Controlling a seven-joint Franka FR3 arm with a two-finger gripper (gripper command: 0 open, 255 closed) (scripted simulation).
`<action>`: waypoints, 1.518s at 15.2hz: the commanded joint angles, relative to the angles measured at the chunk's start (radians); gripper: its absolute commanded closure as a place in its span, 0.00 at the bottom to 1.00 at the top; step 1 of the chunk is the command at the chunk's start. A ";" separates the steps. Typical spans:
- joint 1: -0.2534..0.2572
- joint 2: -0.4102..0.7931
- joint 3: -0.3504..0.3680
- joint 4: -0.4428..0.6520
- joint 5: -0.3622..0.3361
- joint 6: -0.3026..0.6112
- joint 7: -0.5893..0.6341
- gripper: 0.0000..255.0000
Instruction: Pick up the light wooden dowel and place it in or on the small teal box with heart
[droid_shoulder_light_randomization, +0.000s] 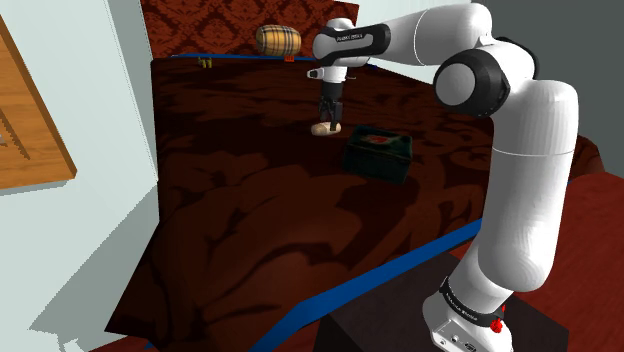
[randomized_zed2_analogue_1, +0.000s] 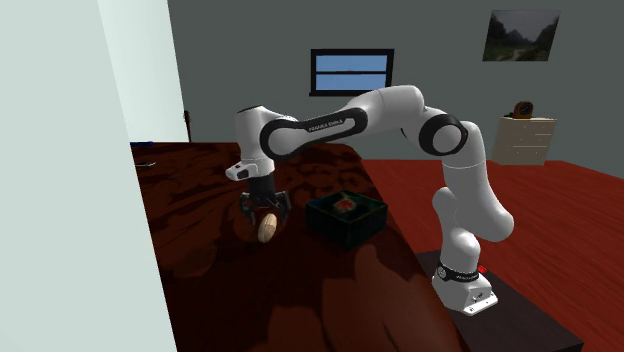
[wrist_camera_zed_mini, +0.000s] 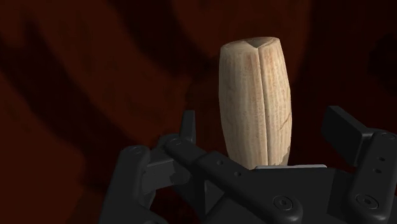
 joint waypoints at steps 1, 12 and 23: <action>0.001 0.000 0.001 -0.027 0.001 0.027 -0.003 0.00; 0.002 0.000 0.001 -0.035 0.001 0.035 -0.003 1.00; -0.001 -0.004 -0.001 0.014 -0.001 -0.017 0.000 1.00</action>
